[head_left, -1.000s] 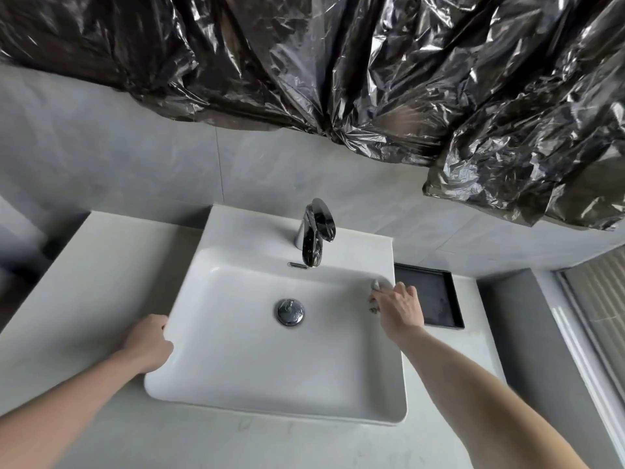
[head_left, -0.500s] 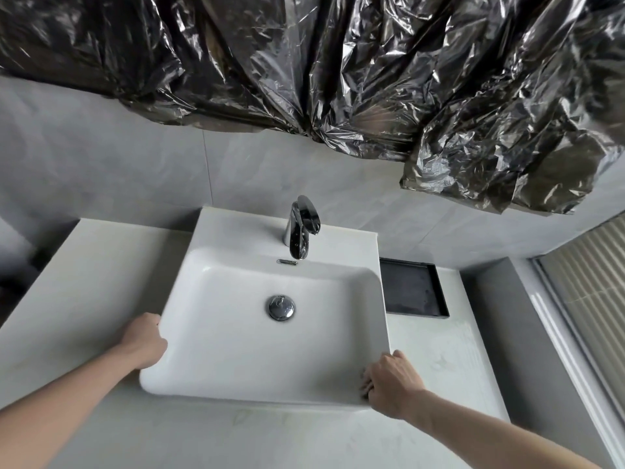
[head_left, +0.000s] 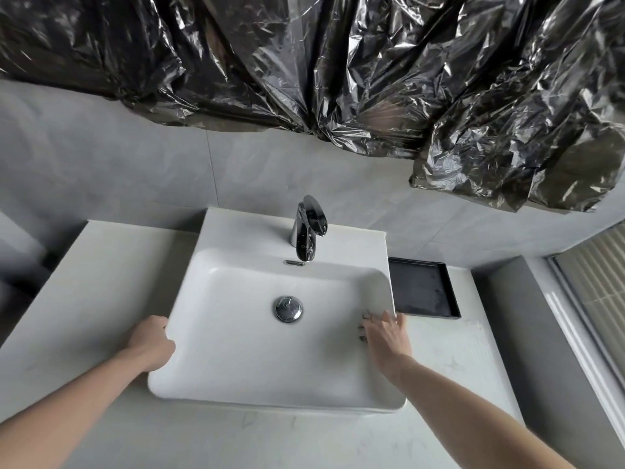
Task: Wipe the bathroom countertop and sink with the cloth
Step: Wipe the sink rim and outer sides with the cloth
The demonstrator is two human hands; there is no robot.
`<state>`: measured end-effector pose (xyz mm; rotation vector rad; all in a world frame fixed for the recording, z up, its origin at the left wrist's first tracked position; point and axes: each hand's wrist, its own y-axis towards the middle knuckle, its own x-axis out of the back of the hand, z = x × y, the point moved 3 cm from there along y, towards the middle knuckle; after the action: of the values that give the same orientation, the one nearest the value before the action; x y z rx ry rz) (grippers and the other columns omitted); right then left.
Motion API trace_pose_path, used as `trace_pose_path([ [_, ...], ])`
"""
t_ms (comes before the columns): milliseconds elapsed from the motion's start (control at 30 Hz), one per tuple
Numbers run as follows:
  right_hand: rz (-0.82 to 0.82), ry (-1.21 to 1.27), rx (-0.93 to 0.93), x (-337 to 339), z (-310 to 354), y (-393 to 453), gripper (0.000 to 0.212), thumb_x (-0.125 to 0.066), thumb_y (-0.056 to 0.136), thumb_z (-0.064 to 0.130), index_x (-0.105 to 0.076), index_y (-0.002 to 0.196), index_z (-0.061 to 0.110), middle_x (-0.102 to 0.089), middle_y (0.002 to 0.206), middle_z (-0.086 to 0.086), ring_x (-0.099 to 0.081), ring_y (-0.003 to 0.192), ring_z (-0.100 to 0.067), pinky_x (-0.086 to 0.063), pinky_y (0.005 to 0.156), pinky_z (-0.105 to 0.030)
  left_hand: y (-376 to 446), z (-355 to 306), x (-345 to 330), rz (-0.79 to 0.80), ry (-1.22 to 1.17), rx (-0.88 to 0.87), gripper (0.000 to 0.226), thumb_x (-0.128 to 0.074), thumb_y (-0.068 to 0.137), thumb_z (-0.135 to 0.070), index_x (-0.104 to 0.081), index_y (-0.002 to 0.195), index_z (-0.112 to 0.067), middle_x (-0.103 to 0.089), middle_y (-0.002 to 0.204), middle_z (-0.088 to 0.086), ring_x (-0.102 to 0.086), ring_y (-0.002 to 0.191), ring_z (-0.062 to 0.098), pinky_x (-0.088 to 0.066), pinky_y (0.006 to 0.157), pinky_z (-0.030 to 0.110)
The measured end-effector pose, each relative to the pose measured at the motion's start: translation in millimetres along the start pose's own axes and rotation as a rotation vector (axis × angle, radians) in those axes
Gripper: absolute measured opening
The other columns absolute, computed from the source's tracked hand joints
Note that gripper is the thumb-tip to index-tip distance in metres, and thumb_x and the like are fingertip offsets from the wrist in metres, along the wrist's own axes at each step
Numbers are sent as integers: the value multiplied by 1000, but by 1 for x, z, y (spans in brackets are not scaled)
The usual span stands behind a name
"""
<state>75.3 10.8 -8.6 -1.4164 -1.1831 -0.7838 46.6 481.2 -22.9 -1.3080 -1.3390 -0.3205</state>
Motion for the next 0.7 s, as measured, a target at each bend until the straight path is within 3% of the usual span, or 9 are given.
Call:
trace_pose_path([
  [167,111,-97,91,1,-3,-28,28,-47,101,20,-66,121,27,-65,120,-2,-45,124,-30,-29,104,-37,-7,-3,1,-3,16,-29,9,-60,75,-7,-67,79,-11,-69,70,-1,-63,67,25,-39,51,23],
  [300,228,-140,241,-5,2,-78,33,-51,92,9,-67,119,20,-70,116,-6,-49,123,-27,-35,104,-35,-11,-4,0,-8,26,-62,10,-60,78,-6,-61,76,-15,-68,77,1,-62,73,28,-37,55,27],
  [367,293,-47,245,-7,-1,-91,36,-50,87,6,-71,112,21,-71,106,-3,-57,114,-27,-43,96,-29,-10,-3,0,0,23,-70,10,-60,78,-6,-63,78,-16,-68,75,-1,-64,75,29,-38,56,27],
  [400,311,37,220,-6,-5,-90,35,-50,86,6,-72,109,22,-70,98,2,-60,105,-27,-46,85,-23,-9,-3,0,10,17,-66,9,-60,78,-7,-64,79,-15,-68,75,-1,-64,74,28,-39,56,27],
  [467,234,211,124,-2,-14,-74,36,-50,85,10,-74,106,28,-71,91,8,-67,94,-25,-47,70,-19,-9,-2,4,27,-2,-48,7,-60,78,-8,-65,79,-13,-69,74,0,-65,72,26,-41,55,26],
  [600,-14,441,-58,0,-29,-21,37,-46,91,16,-68,117,30,-79,94,6,-71,92,-28,-57,75,-34,-9,-3,7,24,-14,-50,6,-61,77,-10,-66,79,-13,-70,72,0,-65,70,25,-41,54,25],
  [700,-93,620,-266,17,-24,13,23,-51,96,21,-71,106,22,-76,89,-10,-69,86,-38,-55,71,-36,-10,-3,7,23,-14,-45,8,-60,77,-9,-64,77,-15,-69,72,-2,-64,69,24,-39,53,25],
])
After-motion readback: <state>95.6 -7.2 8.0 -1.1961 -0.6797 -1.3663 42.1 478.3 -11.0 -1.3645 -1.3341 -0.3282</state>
